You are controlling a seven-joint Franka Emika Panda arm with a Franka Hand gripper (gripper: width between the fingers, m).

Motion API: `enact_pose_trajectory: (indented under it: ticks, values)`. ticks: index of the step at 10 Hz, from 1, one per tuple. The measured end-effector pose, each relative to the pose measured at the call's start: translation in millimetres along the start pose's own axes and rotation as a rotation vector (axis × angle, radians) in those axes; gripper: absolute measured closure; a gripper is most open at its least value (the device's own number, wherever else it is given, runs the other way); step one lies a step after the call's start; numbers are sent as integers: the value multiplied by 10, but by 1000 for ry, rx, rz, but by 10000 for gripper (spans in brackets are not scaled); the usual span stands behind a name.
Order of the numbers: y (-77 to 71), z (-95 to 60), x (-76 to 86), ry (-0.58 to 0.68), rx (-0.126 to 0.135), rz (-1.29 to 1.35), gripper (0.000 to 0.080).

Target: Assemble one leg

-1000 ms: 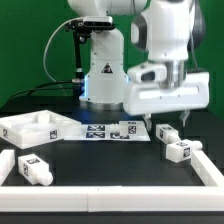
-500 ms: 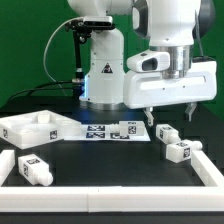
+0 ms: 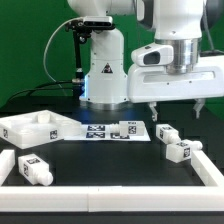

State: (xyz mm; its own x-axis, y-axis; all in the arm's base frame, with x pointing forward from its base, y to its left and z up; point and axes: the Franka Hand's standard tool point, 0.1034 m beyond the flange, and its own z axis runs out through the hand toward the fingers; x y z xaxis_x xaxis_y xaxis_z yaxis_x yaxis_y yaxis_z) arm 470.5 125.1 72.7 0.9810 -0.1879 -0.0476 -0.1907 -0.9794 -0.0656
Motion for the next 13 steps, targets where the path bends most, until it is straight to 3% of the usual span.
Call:
enact_pose_trajectory:
  ticks: [2,3,6,8,9,11,13]
  values:
    - [-4,97,-10,58,39,206,150]
    - [-18,119,-73,52,39,246,150]
    - [-33,120,-67,43,58,425,150]
    - [-9,150,118,33,89,622,150]
    - [-40,223,119,40,93,672,150]
    - [-52,359,78,33,81,665,150]
    - [-156,517,14,16,67,653,150]
